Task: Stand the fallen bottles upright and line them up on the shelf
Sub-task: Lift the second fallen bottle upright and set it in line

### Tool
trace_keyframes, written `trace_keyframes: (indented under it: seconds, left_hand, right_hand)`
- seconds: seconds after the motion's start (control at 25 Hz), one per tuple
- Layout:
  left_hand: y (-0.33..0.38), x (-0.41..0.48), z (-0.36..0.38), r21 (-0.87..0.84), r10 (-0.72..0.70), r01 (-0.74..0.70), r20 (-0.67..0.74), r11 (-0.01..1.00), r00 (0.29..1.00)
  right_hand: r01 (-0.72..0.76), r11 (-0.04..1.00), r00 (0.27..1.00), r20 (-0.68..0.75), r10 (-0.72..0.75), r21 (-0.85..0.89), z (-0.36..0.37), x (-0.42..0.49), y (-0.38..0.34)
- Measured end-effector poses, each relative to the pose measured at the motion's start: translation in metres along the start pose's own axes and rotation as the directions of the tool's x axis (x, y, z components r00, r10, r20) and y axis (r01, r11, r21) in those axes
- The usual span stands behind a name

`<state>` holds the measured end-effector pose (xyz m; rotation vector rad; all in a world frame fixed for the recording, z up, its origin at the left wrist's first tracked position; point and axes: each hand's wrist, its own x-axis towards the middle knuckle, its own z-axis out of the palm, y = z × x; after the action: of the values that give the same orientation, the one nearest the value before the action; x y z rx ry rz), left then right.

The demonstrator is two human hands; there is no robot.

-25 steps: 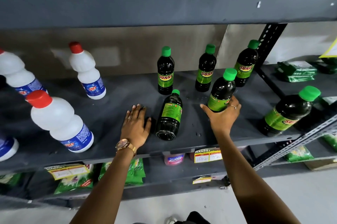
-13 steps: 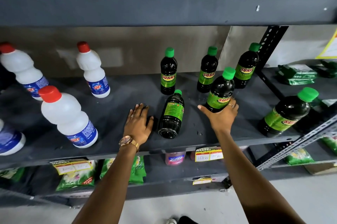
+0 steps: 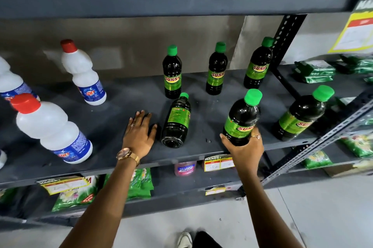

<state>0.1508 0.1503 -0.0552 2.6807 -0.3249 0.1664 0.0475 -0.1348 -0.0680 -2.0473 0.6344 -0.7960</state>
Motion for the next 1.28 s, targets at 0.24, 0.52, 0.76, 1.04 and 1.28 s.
trace_keyframes:
  seconds: [0.24, 0.52, 0.76, 1.04, 1.28]
  left_hand:
    - [0.000, 0.002, 0.000, 0.015, 0.004, -0.004, 0.008, 1.000, 1.000]
    - [0.000, 0.002, 0.000, 0.019, 0.006, -0.007, 0.012, 1.000, 1.000]
    - [-0.001, 0.002, 0.004, 0.029, 0.012, -0.012, -0.019, 1.000, 1.000]
    - [-0.012, 0.007, -0.017, -0.029, 0.048, -0.046, 0.097, 0.999, 0.994]
    - [-0.021, -0.005, -0.008, 0.061, 0.105, -0.110, 0.082, 0.992, 0.991]
  right_hand:
    - [0.039, 0.999, 0.999, -0.011, -0.039, -0.014, -0.005, -0.006, 0.005]
    - [-0.006, 0.985, 0.998, -0.067, 0.018, 0.173, -0.012, -0.032, 0.000]
    - [0.170, 0.971, 0.939, 0.270, -0.211, 0.168, -0.006, -0.092, -0.048]
    - [0.001, 0.871, 0.570, 0.716, 0.403, -0.491, 0.061, 0.013, -0.139]
    - [-0.182, 0.942, 0.703, 0.632, 0.326, -0.283, 0.083, 0.007, -0.117]
